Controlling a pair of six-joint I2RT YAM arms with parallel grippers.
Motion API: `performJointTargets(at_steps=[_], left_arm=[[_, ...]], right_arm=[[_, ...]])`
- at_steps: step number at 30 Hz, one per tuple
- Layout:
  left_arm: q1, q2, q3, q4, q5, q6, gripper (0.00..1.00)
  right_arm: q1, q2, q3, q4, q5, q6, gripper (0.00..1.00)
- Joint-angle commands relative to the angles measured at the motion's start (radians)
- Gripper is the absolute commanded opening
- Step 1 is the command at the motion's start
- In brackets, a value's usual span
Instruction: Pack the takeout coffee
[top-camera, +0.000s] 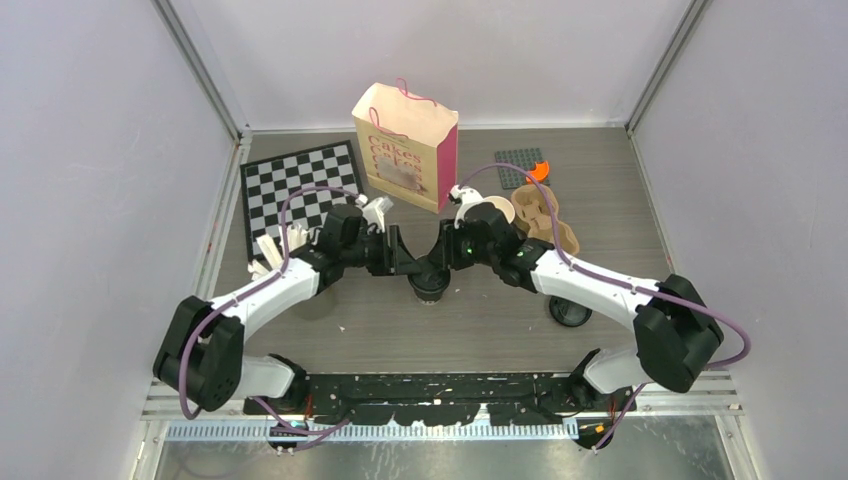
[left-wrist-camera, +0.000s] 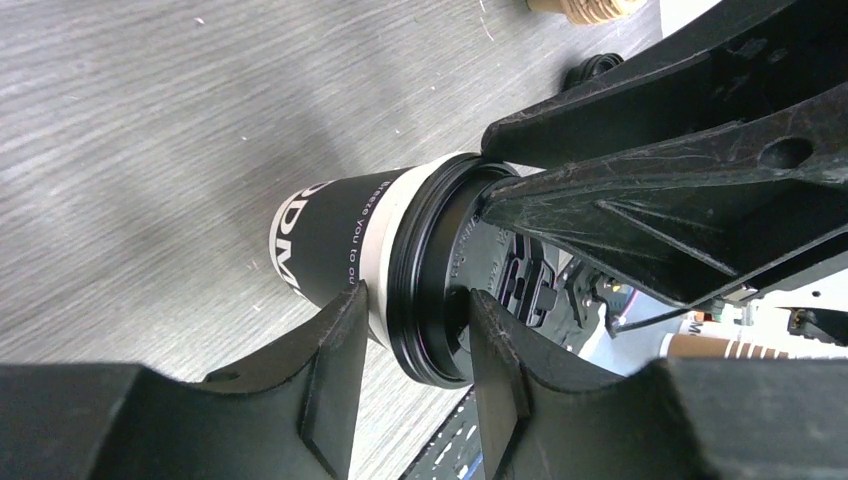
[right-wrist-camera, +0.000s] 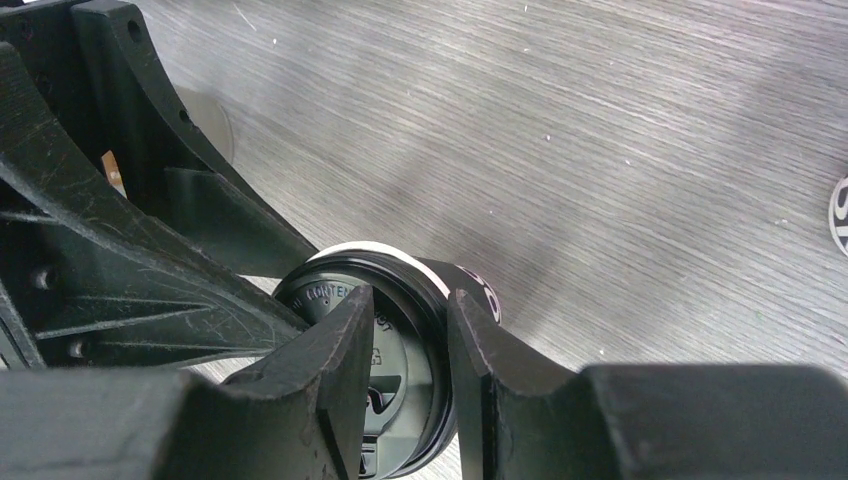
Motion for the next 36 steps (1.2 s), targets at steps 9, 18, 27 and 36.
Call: performJointTargets(at_steps=[9,18,27,36], left_arm=[[-0.096,-0.057,-0.04,0.086,-0.002,-0.168,0.34],[-0.116,-0.081,-0.048,0.061,-0.063,-0.137,0.47],[-0.116,-0.09,0.011,-0.055,-0.123,-0.052,0.43],[-0.117,-0.077,0.065,-0.114,-0.133,-0.003,0.37]], right_arm=[[-0.011,-0.061,-0.002,-0.116,-0.009,-0.156,0.35],[-0.01,-0.081,-0.003,-0.117,-0.001,-0.187,0.4],[-0.01,-0.113,0.004,-0.133,0.014,-0.197,0.26],[-0.01,-0.159,0.056,-0.219,0.033,-0.163,0.36]])
